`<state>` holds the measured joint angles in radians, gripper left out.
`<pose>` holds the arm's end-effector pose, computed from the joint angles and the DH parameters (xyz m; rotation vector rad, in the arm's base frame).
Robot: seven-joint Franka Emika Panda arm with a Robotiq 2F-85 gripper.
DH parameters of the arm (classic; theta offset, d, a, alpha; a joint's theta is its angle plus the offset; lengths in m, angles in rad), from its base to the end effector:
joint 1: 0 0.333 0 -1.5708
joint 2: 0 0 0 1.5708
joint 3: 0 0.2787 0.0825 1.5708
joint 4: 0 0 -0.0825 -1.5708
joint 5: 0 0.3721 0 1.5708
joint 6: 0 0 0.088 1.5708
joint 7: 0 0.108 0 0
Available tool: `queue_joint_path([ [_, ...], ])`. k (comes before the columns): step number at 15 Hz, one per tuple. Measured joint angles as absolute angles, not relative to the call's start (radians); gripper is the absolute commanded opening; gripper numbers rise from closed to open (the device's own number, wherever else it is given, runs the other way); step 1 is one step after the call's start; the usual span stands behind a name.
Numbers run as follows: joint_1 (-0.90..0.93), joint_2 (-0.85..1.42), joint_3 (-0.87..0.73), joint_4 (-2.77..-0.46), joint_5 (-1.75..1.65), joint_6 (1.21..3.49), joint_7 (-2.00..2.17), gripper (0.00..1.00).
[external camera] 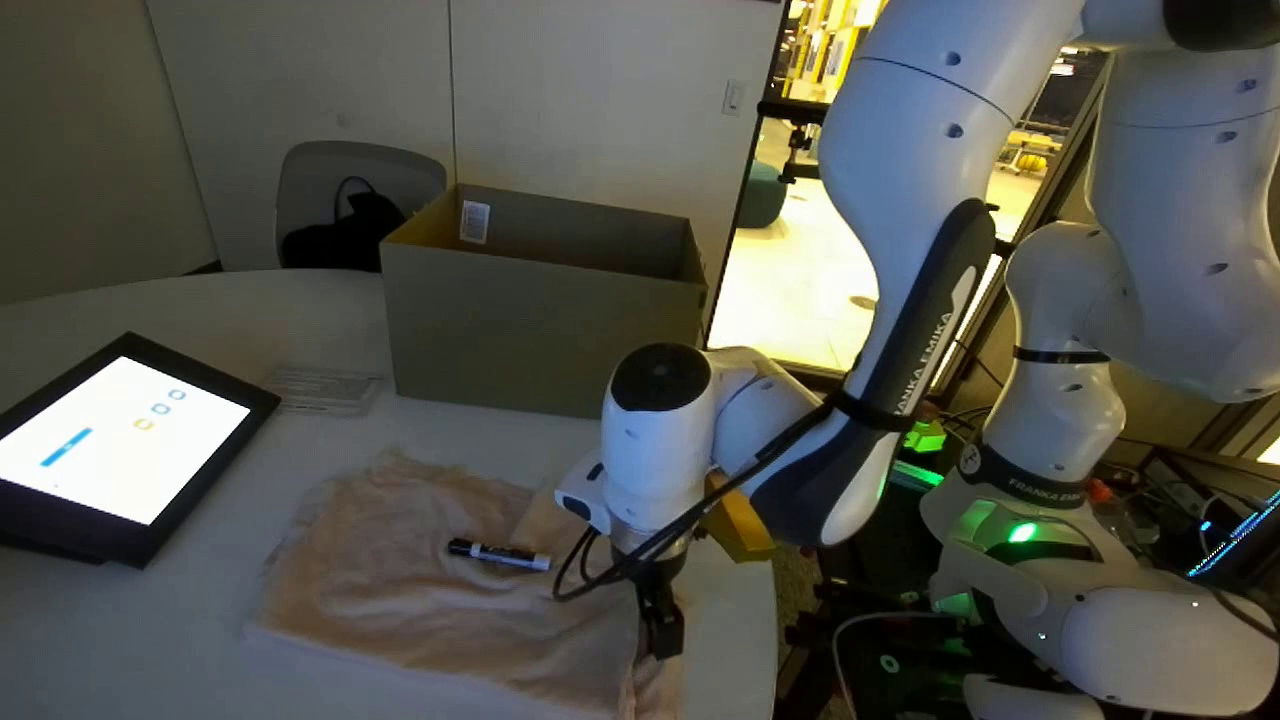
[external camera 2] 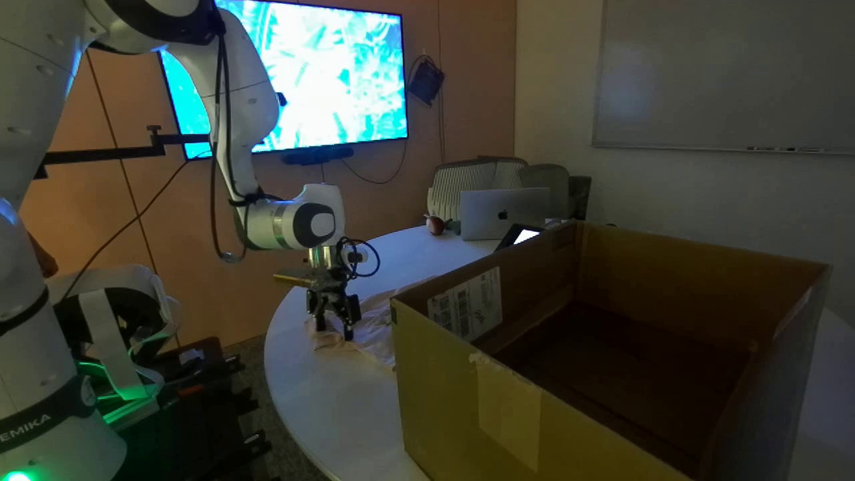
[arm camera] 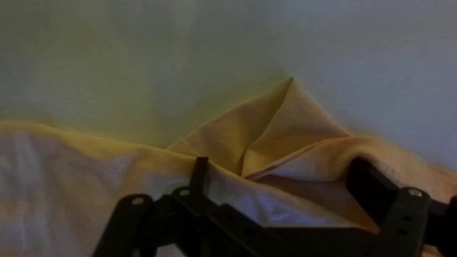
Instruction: Put the marker on the cloth and wrap it up, the put the cloth in the box
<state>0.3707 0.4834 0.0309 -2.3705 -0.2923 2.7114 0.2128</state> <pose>0.4166 0.1899 0.0885 2.9319 0.6876 -0.1598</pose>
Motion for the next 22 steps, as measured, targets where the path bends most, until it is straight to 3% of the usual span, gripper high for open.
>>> queue_joint_path([
  [8,0.36,0.465,0.071,-2.374,-0.387,2.713,-0.068,1.0],
  [16,0.26,0.422,0.272,-2.365,-0.266,2.719,-0.246,1.0],
  [22,0.267,0.443,0.273,-2.351,-0.276,2.725,-0.251,1.0],
])
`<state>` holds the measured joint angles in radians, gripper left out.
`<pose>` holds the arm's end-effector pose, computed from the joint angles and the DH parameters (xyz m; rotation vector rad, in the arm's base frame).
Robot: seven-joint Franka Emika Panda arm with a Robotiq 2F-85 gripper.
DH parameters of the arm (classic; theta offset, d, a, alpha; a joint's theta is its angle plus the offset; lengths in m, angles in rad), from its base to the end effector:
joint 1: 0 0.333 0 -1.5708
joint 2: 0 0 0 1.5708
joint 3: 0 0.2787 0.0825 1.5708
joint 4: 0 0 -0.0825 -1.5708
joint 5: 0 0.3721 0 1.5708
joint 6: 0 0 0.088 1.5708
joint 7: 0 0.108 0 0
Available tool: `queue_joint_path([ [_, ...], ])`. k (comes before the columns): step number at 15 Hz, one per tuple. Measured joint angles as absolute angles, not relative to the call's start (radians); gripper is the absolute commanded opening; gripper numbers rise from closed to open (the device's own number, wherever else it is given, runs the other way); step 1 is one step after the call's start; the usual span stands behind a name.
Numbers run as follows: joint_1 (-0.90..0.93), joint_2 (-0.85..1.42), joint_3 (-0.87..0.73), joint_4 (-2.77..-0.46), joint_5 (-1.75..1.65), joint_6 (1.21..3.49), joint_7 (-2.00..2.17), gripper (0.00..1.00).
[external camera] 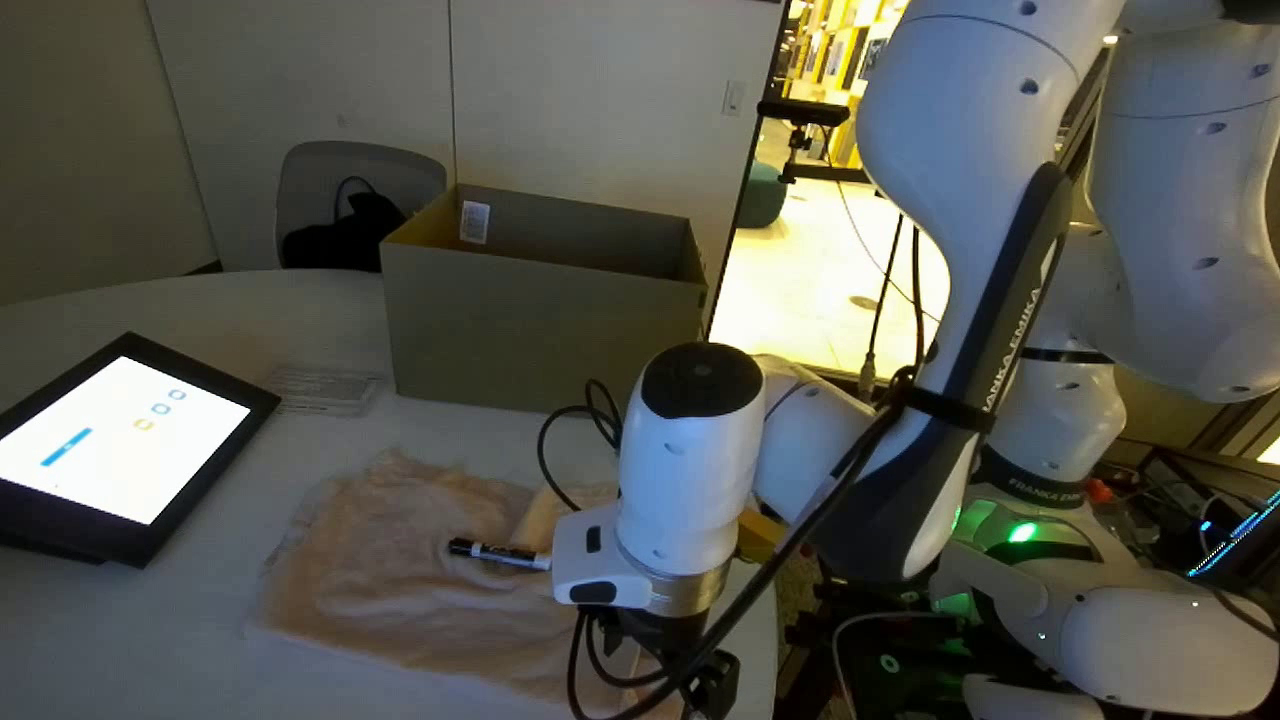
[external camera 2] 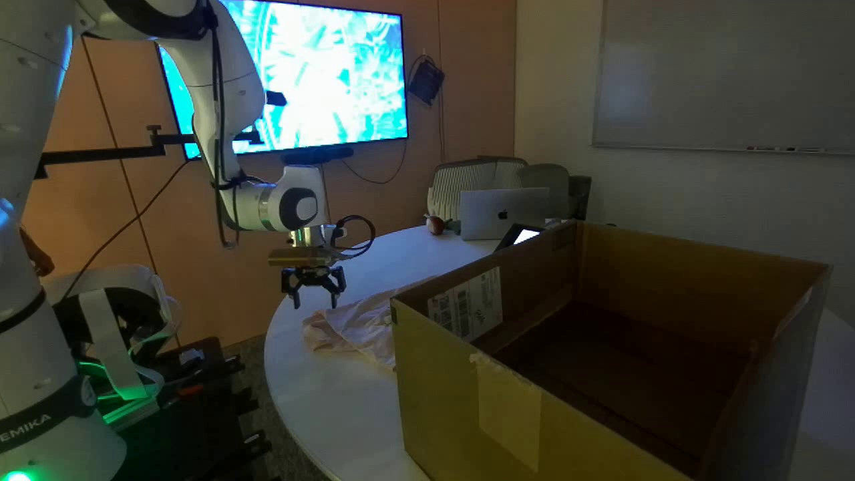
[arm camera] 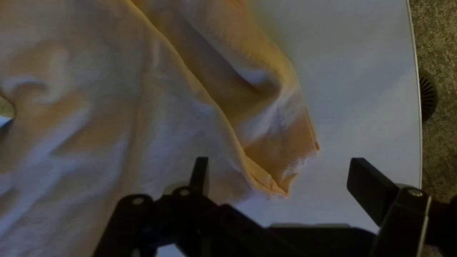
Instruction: Put the marker on the cloth and wrap it up, the put the cloth in the box
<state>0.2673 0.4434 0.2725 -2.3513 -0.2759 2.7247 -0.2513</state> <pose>0.4010 0.2664 0.1226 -2.7339 -1.5362 0.0647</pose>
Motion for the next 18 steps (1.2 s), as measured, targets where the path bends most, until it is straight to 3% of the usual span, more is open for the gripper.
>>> queue_joint_path([
  [12,0.34,0.553,0.172,-2.28,-0.348,2.746,-0.203,1.0],
  [13,0.346,0.558,0.165,-2.276,-0.349,2.746,-0.195,0.93],
  [14,0.353,0.559,0.159,-2.273,-0.35,2.746,-0.188,0.74],
  [18,0.374,0.559,0.137,-2.261,-0.352,2.745,-0.157,0.42],
])
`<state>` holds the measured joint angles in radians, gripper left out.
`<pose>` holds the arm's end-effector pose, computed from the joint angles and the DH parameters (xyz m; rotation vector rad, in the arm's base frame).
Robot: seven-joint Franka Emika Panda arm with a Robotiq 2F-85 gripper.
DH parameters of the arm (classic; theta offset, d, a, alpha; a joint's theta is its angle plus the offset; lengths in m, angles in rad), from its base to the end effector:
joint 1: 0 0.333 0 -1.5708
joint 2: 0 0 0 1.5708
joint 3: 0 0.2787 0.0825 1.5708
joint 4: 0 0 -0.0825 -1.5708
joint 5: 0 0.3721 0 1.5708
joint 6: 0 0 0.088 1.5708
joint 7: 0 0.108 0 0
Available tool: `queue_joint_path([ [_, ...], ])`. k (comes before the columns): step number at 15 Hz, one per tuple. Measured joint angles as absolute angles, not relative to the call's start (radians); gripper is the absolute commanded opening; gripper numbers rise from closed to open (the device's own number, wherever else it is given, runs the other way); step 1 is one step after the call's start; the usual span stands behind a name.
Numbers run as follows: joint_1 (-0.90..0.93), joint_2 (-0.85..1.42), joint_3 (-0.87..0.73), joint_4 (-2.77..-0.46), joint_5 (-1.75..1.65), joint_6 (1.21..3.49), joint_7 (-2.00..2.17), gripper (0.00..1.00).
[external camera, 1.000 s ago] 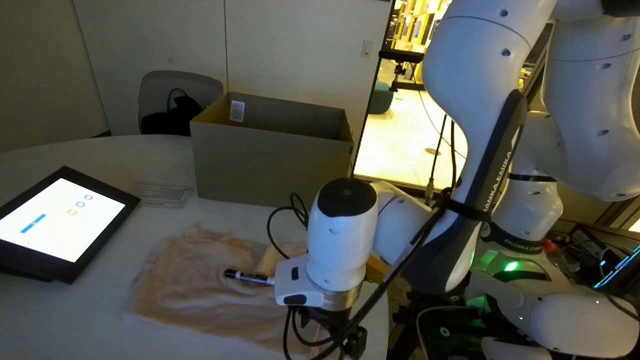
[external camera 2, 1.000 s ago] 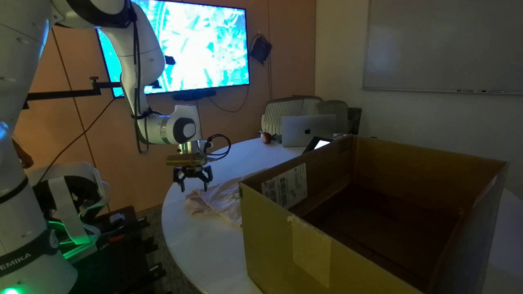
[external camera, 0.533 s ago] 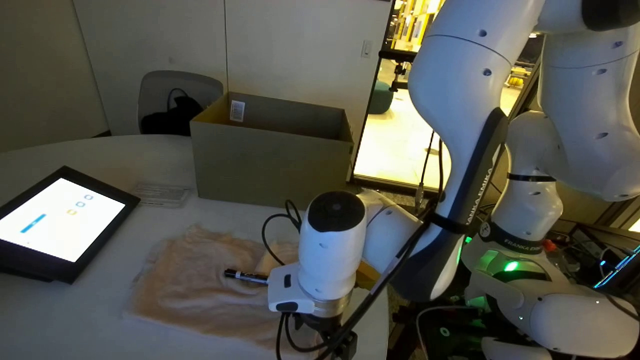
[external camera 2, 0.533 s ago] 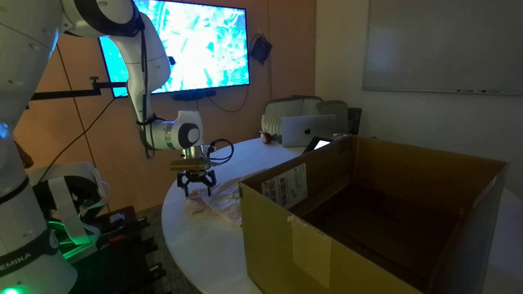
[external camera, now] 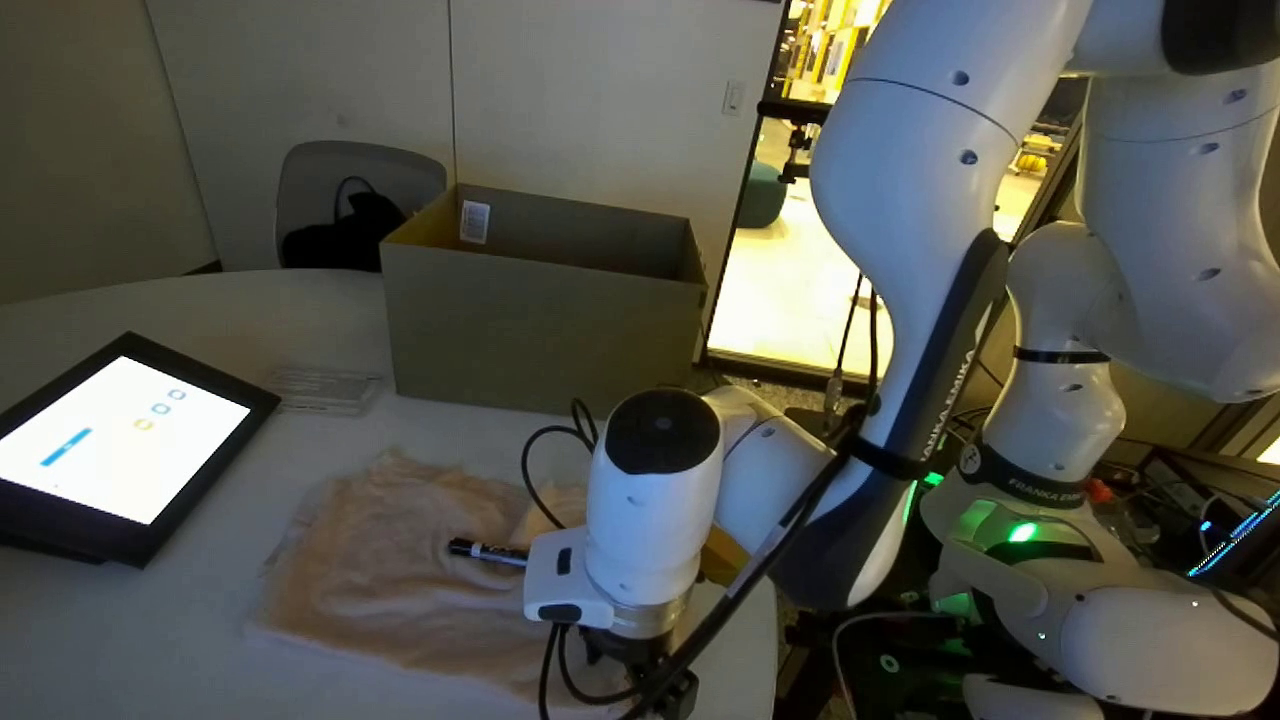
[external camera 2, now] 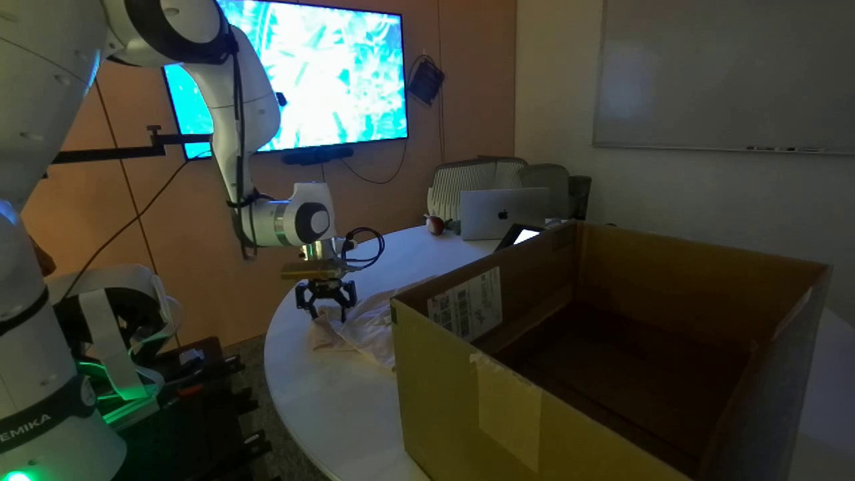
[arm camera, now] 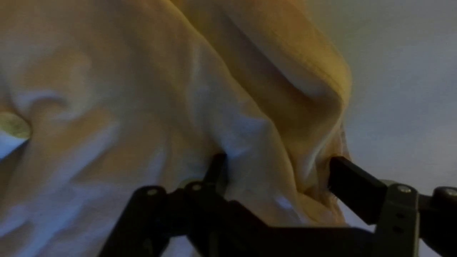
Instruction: Put the marker on the cloth and wrap it up, the put the cloth in the box
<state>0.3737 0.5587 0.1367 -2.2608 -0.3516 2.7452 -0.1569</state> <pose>0.4196 0.2593 0.0874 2.7186 1.4465 -0.0734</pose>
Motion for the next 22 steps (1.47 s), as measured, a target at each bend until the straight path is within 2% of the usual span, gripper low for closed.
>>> queue_joint_path([
  [4,0.381,0.558,0.118,-2.245,-0.352,2.743,-0.121,0.1],
  [8,0.381,0.547,0.108,-2.231,-0.352,2.743,-0.076,0.0],
  [9,0.381,0.542,0.105,-2.229,-0.351,2.743,-0.06,0.05],
  [11,0.38,0.535,0.098,-2.227,-0.348,2.743,-0.023,0.07],
  [17,0.383,0.477,0.04,-2.234,-0.341,2.77,0.132,0.05],
  [22,0.456,0.429,-0.121,-2.244,-0.43,2.796,0.38,0.05],
])
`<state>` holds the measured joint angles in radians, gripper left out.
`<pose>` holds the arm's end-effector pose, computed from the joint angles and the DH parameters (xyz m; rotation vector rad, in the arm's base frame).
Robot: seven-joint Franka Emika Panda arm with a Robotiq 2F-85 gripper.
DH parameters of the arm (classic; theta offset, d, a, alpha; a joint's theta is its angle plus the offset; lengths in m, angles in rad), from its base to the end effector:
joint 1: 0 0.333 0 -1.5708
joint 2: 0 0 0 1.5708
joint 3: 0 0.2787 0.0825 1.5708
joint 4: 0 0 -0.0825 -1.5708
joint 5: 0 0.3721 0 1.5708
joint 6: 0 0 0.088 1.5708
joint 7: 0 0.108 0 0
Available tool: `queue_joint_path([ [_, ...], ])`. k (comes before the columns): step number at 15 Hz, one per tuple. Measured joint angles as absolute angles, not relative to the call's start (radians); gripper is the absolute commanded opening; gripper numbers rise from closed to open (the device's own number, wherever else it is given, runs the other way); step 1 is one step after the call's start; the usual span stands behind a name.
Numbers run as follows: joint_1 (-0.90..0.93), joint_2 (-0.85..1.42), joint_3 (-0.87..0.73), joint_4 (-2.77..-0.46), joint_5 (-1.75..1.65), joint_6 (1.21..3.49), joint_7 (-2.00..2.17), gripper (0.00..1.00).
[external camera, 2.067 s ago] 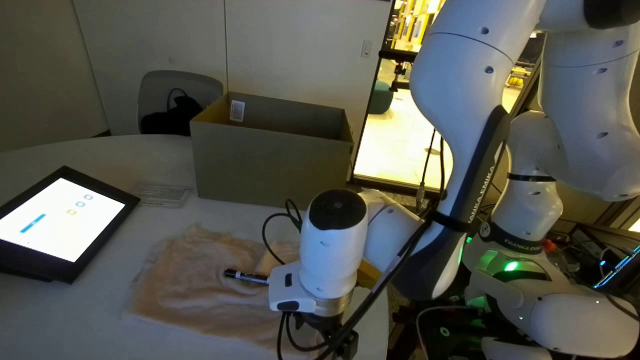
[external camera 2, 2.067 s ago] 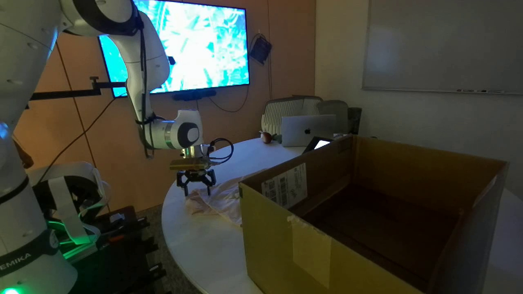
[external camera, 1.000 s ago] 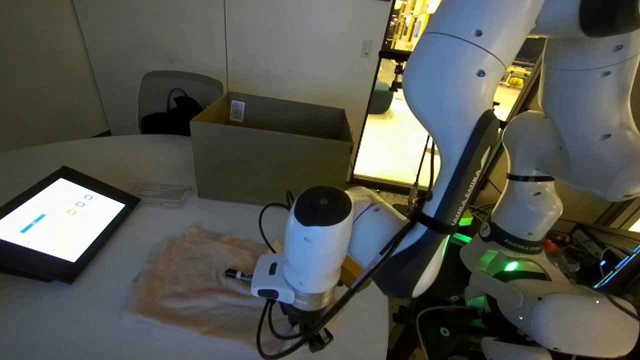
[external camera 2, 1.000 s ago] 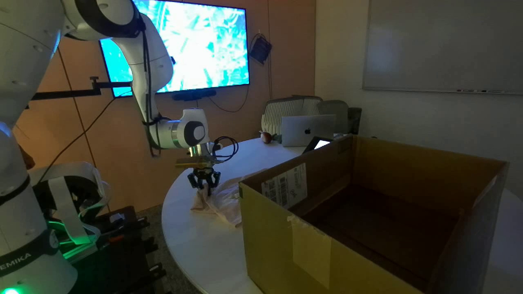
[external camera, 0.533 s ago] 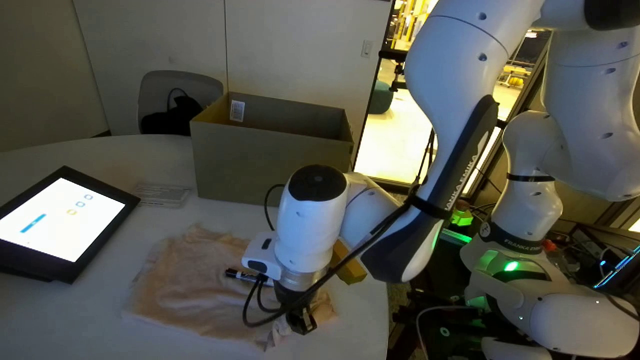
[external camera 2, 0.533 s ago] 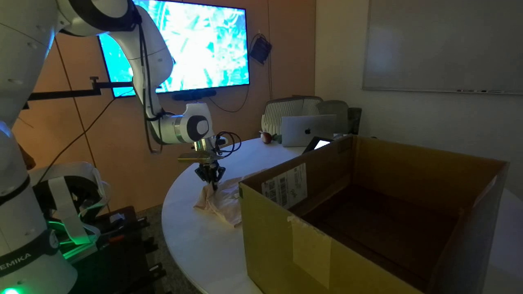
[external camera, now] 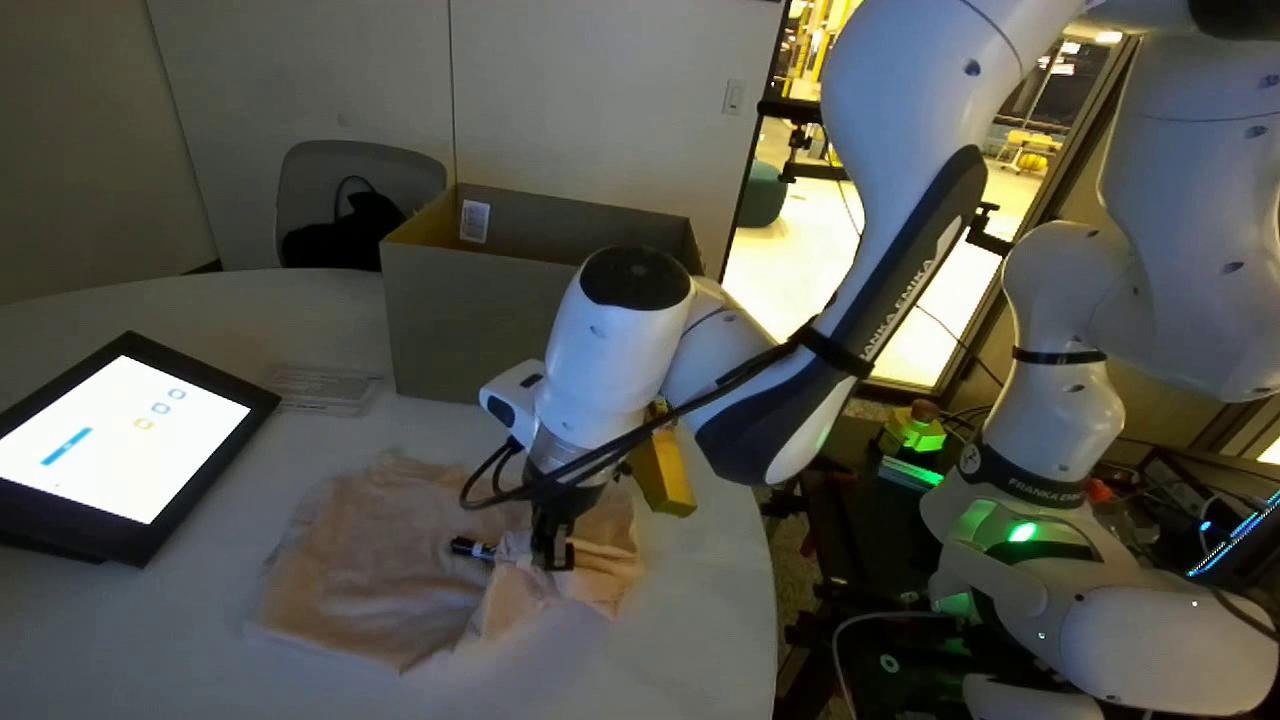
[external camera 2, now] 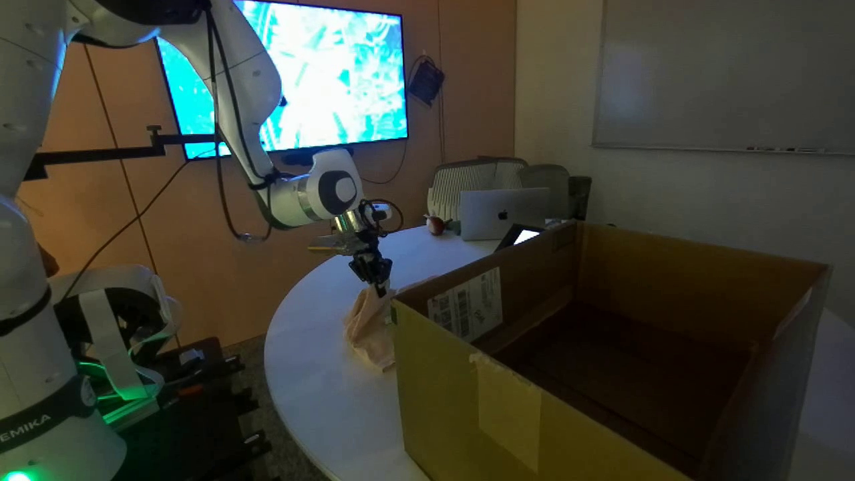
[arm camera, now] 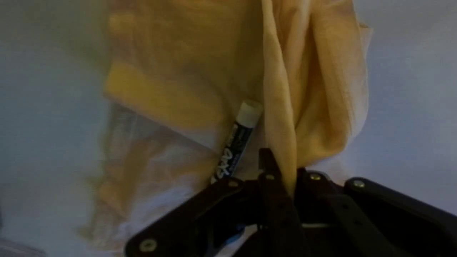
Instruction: Put the marker on the cloth and wrap it up, the put the cloth in the box
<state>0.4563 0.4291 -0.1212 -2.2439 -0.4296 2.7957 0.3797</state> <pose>0.4950 0.1896 0.1598 2.9151 0.5397 0.2731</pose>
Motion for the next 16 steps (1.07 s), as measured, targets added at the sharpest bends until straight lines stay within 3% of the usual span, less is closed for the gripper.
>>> queue_joint_path([
  [6,0.483,0.429,-0.268,-2.241,-0.467,2.796,0.647,0.05],
  [14,0.459,0.494,-0.349,-2.227,-0.451,2.793,0.986,0.06],
  [15,0.458,0.513,-0.353,-2.221,-0.443,2.792,1.031,0.32],
  [16,0.458,0.532,-0.354,-2.213,-0.433,2.788,1.078,0.32],
])
